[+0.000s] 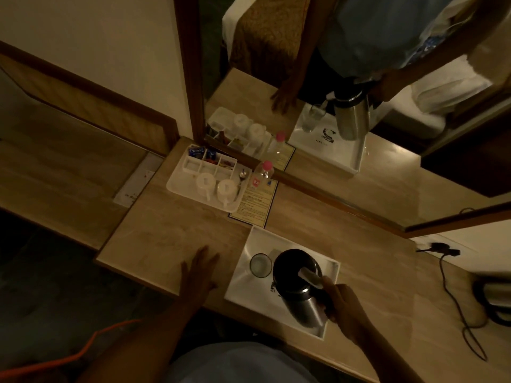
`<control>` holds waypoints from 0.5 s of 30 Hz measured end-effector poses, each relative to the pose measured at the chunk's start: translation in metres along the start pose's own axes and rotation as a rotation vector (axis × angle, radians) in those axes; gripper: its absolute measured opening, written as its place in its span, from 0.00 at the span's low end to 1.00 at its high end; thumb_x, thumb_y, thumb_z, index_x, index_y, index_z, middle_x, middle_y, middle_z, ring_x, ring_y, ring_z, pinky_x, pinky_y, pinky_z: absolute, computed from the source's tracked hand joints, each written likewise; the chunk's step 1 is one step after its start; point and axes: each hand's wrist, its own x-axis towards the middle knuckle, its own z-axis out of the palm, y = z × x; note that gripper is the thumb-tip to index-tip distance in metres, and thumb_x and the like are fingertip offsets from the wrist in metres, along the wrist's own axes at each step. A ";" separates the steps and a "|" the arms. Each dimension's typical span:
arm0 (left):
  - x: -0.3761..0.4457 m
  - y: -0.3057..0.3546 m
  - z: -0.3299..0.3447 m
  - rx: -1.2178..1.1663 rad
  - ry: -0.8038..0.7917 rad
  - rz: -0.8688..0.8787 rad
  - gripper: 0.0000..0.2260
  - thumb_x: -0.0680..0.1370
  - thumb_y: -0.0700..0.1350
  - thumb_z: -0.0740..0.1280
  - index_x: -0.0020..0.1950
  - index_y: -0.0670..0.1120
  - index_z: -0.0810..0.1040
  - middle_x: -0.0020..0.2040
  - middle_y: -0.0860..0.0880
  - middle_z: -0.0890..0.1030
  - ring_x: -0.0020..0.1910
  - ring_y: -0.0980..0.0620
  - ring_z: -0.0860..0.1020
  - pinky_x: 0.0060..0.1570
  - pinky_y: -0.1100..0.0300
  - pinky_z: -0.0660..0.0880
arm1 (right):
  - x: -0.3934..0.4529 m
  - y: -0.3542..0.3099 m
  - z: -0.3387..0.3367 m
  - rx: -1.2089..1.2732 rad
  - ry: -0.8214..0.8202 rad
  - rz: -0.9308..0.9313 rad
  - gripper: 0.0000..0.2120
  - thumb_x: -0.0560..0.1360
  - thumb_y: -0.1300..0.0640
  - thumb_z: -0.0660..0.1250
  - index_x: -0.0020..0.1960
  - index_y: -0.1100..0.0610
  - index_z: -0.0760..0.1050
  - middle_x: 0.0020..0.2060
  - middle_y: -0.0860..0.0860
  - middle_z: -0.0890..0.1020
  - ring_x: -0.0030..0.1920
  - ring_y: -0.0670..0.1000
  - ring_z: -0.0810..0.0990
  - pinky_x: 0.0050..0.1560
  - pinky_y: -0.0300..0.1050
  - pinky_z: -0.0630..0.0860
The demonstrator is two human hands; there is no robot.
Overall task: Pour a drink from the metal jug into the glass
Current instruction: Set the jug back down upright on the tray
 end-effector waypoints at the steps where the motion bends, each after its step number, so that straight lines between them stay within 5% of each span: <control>1: 0.000 0.001 0.000 0.006 -0.002 0.001 0.40 0.82 0.57 0.68 0.86 0.58 0.46 0.87 0.49 0.40 0.87 0.47 0.42 0.83 0.36 0.54 | -0.002 0.008 0.001 0.052 0.051 0.021 0.34 0.76 0.29 0.55 0.29 0.55 0.78 0.23 0.52 0.75 0.23 0.49 0.70 0.27 0.38 0.69; 5: 0.001 0.002 -0.001 0.016 -0.003 -0.003 0.40 0.82 0.57 0.68 0.86 0.57 0.45 0.87 0.48 0.40 0.87 0.47 0.42 0.82 0.36 0.55 | -0.012 0.040 0.007 0.154 0.280 0.120 0.15 0.81 0.54 0.63 0.37 0.44 0.80 0.32 0.53 0.81 0.29 0.49 0.78 0.32 0.44 0.75; 7: 0.001 0.002 0.001 0.022 0.000 -0.001 0.40 0.82 0.57 0.67 0.86 0.57 0.45 0.87 0.47 0.40 0.87 0.46 0.42 0.82 0.36 0.55 | -0.017 0.045 0.015 0.178 0.366 0.128 0.06 0.75 0.48 0.65 0.41 0.48 0.76 0.32 0.52 0.79 0.31 0.55 0.76 0.33 0.48 0.74; 9: 0.001 0.004 0.003 0.022 0.005 0.010 0.40 0.83 0.57 0.67 0.86 0.57 0.45 0.87 0.47 0.39 0.87 0.46 0.41 0.83 0.36 0.54 | -0.015 0.054 0.022 0.253 0.469 0.149 0.14 0.80 0.53 0.64 0.37 0.56 0.69 0.27 0.52 0.73 0.30 0.54 0.67 0.30 0.48 0.66; 12: 0.001 0.002 0.004 0.006 0.011 0.009 0.39 0.83 0.56 0.67 0.86 0.57 0.45 0.87 0.48 0.39 0.87 0.47 0.41 0.83 0.36 0.54 | -0.015 0.064 0.030 0.233 0.518 0.159 0.18 0.76 0.72 0.65 0.39 0.50 0.69 0.32 0.53 0.78 0.34 0.57 0.74 0.38 0.54 0.74; 15: 0.001 0.001 0.004 -0.007 0.020 0.012 0.39 0.82 0.56 0.67 0.86 0.58 0.46 0.87 0.48 0.40 0.87 0.47 0.41 0.82 0.36 0.54 | -0.014 0.069 0.036 0.420 0.554 0.237 0.12 0.74 0.64 0.69 0.45 0.47 0.74 0.42 0.64 0.83 0.44 0.66 0.83 0.50 0.64 0.81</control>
